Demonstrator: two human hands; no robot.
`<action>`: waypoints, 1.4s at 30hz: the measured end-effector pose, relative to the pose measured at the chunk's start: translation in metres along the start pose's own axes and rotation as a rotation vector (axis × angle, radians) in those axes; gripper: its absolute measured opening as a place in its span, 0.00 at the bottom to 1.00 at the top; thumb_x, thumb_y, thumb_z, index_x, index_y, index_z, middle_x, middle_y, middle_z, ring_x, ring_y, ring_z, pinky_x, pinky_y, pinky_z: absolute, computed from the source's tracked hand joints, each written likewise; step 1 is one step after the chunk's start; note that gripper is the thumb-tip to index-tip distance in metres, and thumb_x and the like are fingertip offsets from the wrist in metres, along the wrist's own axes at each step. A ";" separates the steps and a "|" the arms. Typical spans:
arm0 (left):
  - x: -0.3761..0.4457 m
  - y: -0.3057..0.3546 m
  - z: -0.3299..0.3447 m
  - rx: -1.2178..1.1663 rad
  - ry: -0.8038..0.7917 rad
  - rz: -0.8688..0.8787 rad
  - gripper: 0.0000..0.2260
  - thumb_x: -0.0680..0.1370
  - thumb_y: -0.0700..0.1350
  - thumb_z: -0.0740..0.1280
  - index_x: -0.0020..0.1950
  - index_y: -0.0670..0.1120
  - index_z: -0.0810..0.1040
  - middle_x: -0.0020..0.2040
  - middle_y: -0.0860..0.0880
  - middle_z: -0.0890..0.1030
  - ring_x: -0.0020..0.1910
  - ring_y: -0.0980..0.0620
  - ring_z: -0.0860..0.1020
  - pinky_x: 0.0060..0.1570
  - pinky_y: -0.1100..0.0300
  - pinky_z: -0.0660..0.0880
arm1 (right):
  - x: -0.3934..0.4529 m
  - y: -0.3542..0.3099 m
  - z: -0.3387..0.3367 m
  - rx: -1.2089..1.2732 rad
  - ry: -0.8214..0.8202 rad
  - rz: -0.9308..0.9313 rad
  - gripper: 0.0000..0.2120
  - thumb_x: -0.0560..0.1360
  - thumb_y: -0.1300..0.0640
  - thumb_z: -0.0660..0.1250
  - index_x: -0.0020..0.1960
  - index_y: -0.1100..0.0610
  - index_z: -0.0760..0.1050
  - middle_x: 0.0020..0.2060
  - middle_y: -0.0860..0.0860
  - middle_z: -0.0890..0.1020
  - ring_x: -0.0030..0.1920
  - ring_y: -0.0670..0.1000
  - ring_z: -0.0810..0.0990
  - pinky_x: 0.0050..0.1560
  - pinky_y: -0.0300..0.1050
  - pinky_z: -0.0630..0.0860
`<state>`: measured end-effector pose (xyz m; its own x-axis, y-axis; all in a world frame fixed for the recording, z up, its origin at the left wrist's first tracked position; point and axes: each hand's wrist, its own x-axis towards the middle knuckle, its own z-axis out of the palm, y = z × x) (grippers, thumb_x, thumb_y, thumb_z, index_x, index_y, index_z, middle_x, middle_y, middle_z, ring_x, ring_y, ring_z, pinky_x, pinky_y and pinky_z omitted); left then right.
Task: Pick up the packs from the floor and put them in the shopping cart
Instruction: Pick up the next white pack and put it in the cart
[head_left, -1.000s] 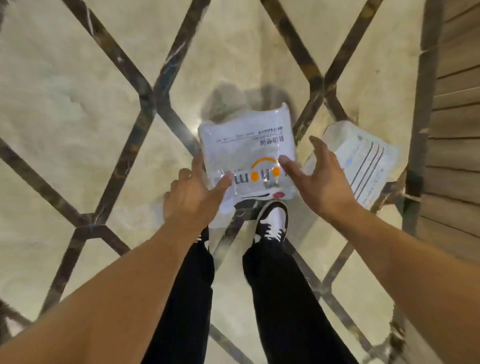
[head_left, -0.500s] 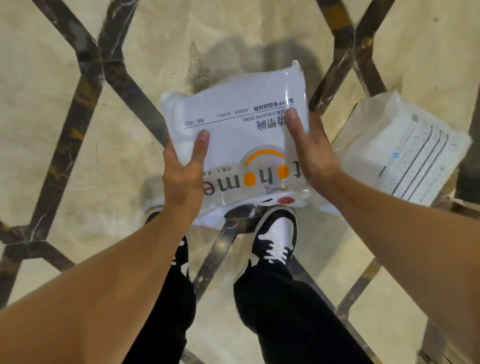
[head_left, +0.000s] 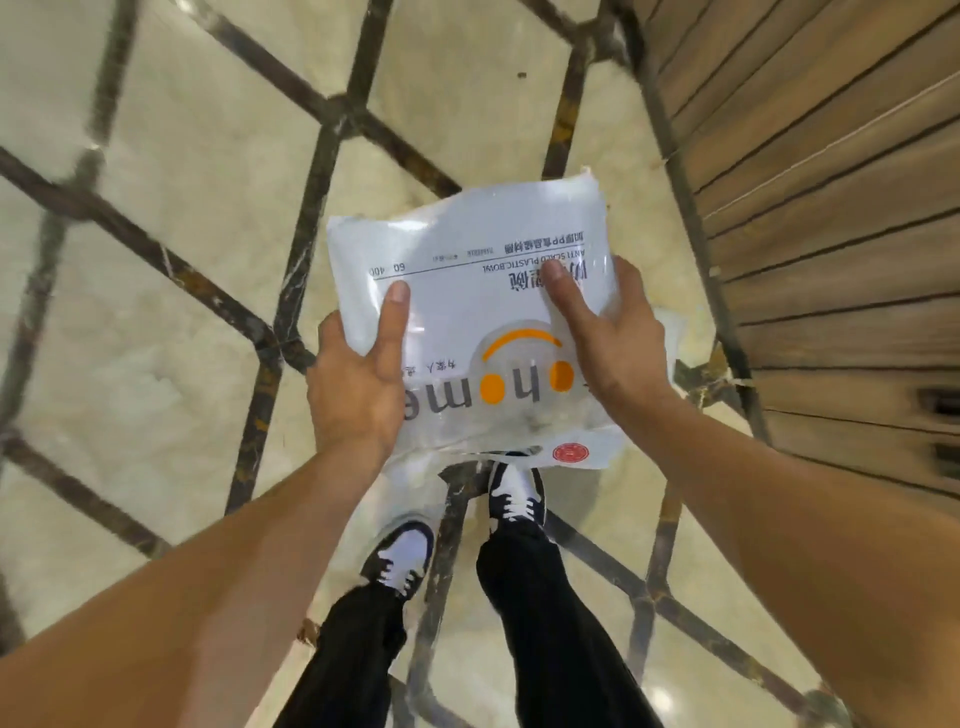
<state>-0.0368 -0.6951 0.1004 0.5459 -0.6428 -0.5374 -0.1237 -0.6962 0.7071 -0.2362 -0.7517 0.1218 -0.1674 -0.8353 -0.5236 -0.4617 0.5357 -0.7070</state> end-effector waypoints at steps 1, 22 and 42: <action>-0.012 0.031 -0.007 0.027 -0.017 0.044 0.32 0.72 0.77 0.59 0.63 0.54 0.76 0.51 0.54 0.83 0.51 0.49 0.82 0.45 0.58 0.77 | -0.014 -0.022 -0.023 0.021 0.043 -0.012 0.22 0.75 0.29 0.67 0.63 0.37 0.71 0.47 0.33 0.79 0.49 0.35 0.78 0.47 0.35 0.73; -0.575 0.474 -0.081 0.161 -0.881 1.105 0.31 0.74 0.76 0.61 0.54 0.50 0.81 0.47 0.49 0.82 0.49 0.45 0.78 0.48 0.51 0.72 | -0.585 -0.216 -0.484 0.317 1.297 -0.001 0.31 0.75 0.27 0.64 0.72 0.42 0.70 0.51 0.36 0.78 0.56 0.50 0.79 0.50 0.47 0.70; -1.037 0.223 -0.181 0.293 -1.632 1.481 0.42 0.67 0.84 0.54 0.54 0.49 0.82 0.48 0.48 0.84 0.49 0.42 0.81 0.49 0.48 0.76 | -1.091 -0.019 -0.433 0.475 1.946 0.486 0.44 0.68 0.18 0.60 0.70 0.48 0.73 0.60 0.48 0.81 0.62 0.56 0.78 0.54 0.52 0.69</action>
<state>-0.4803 -0.1259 0.8987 -0.9627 -0.1195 0.2426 0.1586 0.4772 0.8644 -0.4219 0.0961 0.9122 -0.8340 0.5179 0.1905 0.0554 0.4220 -0.9049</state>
